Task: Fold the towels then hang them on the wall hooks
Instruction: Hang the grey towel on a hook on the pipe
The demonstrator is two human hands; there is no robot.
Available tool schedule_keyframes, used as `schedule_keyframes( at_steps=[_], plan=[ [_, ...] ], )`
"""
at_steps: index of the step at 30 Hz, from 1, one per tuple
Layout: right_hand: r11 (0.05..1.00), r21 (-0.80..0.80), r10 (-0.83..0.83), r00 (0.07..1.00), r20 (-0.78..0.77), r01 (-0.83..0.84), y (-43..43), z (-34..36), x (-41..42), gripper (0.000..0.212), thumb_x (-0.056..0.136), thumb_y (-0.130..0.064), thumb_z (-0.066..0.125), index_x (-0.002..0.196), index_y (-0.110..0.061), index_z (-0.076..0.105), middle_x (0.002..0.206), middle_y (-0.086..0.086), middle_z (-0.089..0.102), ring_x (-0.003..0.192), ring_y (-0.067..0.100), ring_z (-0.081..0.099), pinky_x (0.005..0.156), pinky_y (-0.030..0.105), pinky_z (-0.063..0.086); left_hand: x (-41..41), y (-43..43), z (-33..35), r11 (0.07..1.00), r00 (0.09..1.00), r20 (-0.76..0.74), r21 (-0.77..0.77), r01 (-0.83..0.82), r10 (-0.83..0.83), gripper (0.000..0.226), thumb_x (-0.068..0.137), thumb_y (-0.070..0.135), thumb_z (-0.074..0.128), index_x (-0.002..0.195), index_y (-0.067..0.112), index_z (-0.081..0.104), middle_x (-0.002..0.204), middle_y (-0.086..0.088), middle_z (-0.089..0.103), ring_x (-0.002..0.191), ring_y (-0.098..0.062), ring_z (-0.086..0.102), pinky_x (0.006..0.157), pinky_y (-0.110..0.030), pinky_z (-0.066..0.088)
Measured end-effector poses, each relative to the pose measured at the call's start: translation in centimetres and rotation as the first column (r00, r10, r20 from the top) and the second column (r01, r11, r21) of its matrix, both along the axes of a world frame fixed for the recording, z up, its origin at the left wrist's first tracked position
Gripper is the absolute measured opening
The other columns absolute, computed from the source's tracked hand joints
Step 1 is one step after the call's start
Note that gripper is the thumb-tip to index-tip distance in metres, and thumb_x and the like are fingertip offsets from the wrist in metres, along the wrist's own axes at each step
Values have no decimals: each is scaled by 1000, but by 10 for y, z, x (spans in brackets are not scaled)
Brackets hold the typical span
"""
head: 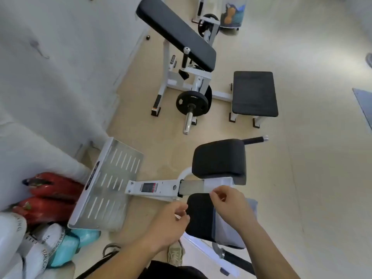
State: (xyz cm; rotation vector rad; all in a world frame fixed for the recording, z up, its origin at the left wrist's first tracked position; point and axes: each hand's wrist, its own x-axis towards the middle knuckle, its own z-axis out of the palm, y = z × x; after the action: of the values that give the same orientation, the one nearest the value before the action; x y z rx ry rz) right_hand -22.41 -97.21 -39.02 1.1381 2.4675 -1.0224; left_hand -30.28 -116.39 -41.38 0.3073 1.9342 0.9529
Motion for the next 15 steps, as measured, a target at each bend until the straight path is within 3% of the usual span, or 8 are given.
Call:
schedule_keyframes(
  at_steps=[4,6,9,12,15],
  plan=[
    [988,86,-132,987,91,124,36,-30,81,28,98,-41,53,119,-30,70,121,-3,66,104,19,65,86,36,55,52,41,-28,997,988,143,-46,68,-61,34,100,25,61,134,23,60,122,9,64,112,-7,60,101,-25,50],
    [992,12,-127,979,161,126,40,-45,106,38,99,-39,54,134,-27,63,139,1,56,121,23,59,100,37,50,69,55,-41,995,985,165,-67,70,-58,37,99,27,63,135,22,60,121,9,64,113,-8,61,103,-27,49],
    [991,-97,-70,980,184,89,37,-60,128,46,99,-35,59,144,-25,54,156,2,41,139,23,44,116,33,36,82,72,-56,995,973,231,-97,11,11,24,98,29,63,121,26,56,111,8,64,103,-7,61,89,-22,48],
    [989,-122,-65,986,152,84,34,-66,138,50,99,-36,59,148,-29,48,161,-2,31,146,22,35,121,34,28,86,87,-62,989,948,297,-128,-74,110,17,98,30,63,108,18,59,107,-12,67,90,-21,65,73,-29,53],
    [981,-160,-95,988,120,114,38,-72,144,48,100,-35,59,146,-29,48,160,-5,30,146,20,33,122,34,28,91,98,-61,989,942,313,-116,-93,125,14,94,32,69,101,21,65,103,-6,69,93,-26,67,69,-32,56]
  ],
)
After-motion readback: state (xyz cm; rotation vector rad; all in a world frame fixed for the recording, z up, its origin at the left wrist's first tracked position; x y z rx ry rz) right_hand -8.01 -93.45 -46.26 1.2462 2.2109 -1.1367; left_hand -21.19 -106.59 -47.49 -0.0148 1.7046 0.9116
